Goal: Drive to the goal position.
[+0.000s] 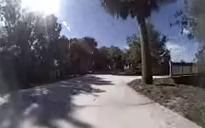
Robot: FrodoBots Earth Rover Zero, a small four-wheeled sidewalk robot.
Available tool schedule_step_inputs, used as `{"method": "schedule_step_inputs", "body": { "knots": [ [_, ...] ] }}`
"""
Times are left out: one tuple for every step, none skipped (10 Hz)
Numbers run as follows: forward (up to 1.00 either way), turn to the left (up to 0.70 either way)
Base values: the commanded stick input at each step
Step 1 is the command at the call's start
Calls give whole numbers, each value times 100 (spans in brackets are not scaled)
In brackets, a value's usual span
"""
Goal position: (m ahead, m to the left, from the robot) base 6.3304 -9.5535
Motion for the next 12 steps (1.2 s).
{"method": "schedule_step_inputs", "body": {
  "knots": [
    [85,0],
    [85,0],
    [85,0],
    [85,0],
    [85,0],
    [85,0],
    [85,0],
    [85,0],
    [85,0],
    [85,0],
    [85,0],
    [85,0]
  ]
}}
